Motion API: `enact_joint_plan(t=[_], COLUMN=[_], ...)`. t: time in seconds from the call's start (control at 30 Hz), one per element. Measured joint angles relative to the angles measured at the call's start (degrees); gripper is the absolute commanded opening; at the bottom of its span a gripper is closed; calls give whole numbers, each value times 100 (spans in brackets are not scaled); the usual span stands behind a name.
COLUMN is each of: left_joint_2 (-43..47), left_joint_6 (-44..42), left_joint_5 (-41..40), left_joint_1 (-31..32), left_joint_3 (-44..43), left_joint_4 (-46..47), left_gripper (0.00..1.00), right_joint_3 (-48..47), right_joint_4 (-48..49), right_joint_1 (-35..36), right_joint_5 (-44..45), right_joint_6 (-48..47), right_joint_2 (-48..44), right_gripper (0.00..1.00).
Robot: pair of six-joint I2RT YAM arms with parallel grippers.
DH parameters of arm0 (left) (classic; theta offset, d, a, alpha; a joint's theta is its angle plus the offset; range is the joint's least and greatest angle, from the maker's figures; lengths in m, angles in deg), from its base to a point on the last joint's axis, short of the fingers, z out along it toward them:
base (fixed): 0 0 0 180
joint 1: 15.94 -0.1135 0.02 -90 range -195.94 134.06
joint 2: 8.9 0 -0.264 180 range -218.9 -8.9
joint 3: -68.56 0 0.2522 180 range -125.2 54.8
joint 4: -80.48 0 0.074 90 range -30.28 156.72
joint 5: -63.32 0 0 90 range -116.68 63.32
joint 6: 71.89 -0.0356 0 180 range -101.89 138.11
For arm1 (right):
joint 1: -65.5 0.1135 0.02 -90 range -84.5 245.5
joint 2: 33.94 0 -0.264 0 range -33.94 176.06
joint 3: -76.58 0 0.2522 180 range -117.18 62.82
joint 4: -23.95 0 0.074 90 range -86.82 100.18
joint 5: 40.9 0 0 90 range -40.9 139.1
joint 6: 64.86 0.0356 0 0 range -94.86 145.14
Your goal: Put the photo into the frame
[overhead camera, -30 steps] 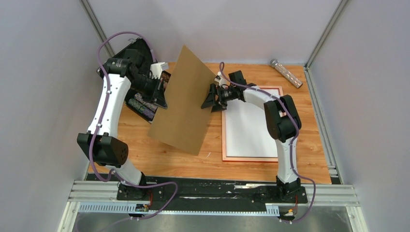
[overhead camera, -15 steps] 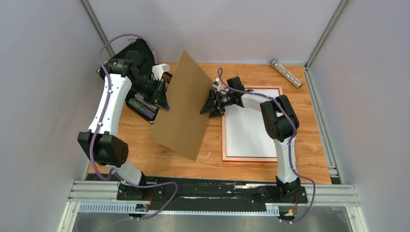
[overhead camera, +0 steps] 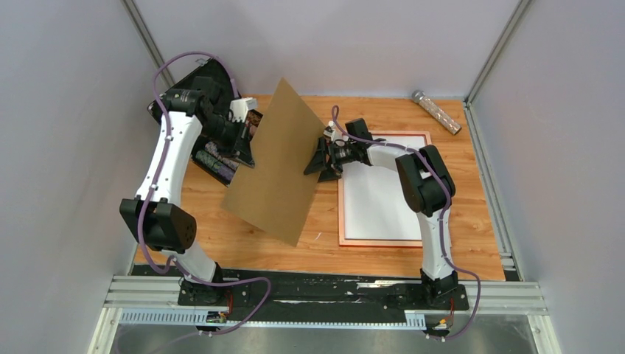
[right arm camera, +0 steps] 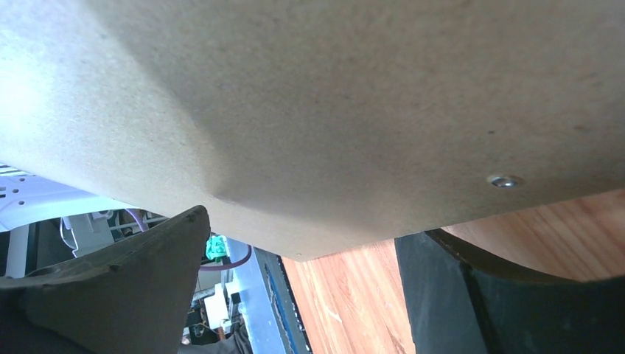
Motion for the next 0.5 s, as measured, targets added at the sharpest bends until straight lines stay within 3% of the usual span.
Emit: enact_joint_plan(t=[0.33, 0.5], left_joint_2=[-9, 76], left_joint_6=[96, 96], left_joint_5=[-695, -776], left_joint_1=[238, 328], left_joint_3=[-168, -166], left_joint_4=[7, 17], left_gripper=[0, 0], right_joint_3=[4, 20], right_joint_4=[-22, -625], right_joint_1=[42, 125], right_joint_5=[114, 693], right_joint_6=[-61, -476], right_joint_2=[-24, -341], right_gripper=[97, 100])
